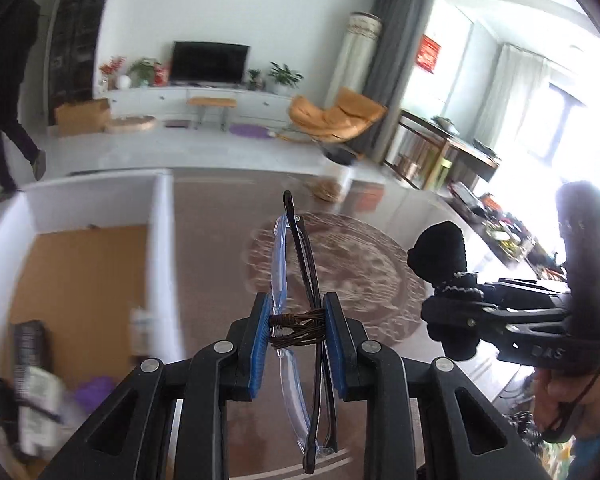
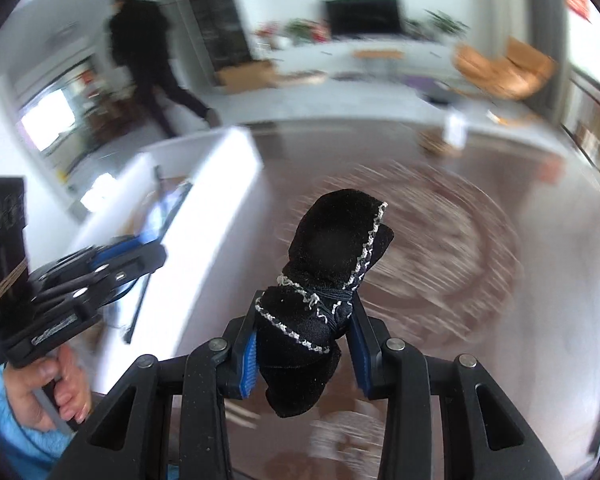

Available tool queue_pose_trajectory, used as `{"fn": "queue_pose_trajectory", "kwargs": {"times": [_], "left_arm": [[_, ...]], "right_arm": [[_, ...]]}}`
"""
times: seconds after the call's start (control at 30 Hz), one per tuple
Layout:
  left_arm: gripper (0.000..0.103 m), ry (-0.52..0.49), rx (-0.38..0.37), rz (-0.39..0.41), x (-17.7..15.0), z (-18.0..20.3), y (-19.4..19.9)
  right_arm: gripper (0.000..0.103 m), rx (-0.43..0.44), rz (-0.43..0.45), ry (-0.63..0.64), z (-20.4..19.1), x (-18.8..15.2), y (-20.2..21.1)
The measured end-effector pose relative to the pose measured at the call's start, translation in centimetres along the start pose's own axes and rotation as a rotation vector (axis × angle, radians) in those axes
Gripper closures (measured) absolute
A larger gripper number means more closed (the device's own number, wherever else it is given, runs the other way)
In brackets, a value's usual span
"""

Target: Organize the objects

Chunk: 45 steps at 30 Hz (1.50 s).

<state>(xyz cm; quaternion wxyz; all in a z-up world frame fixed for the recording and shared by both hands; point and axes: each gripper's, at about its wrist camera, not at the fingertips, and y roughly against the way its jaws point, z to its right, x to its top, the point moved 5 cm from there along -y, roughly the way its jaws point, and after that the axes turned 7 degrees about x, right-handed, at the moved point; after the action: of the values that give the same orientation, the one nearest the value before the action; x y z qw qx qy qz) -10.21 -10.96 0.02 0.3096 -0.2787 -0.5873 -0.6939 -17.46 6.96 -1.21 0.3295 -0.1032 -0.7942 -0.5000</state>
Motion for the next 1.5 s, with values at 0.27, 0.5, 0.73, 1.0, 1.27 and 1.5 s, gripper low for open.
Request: {"fn": "queue_pose_trajectory", "kwargs": {"times": [0.27,0.5,0.73,1.0,1.27,1.5], "left_arm": [[0.076,0.124,0.332,-0.115,-3.7,-15.2,2.2],[0.043,0.175,0.5,-0.256,-7.6,-20.7,0.2],[0.004,0.143,0.638,-0.18,-5.7,-20.7,2.1],[0.004,0.215,0.746,-0.124,-2.7,-19.8,4.9],[0.004,0.221,0.736,-0.158,-2.5,-18.5,6.5],[0.004,0.246,0.731,-0.154,-2.6,-18.7,7.4]], "right_arm": [[0.065,0.263,-0.097,0.243,-17.9,2.7,-7.3],[0.04,0.3,-0.278,0.308,-23.3,1.0,-15.7],[0.037,0.256,-0.273,0.275,-21.3,1.9,-15.3],[0.025,0.198,-0.226,0.306,-21.5,3.7,-12.8],[0.025,0.191,-0.246,0.327,-22.5,3.5,-12.6],[0.024,0.158,-0.283,0.329,-22.6,3.2,-13.6]]}}
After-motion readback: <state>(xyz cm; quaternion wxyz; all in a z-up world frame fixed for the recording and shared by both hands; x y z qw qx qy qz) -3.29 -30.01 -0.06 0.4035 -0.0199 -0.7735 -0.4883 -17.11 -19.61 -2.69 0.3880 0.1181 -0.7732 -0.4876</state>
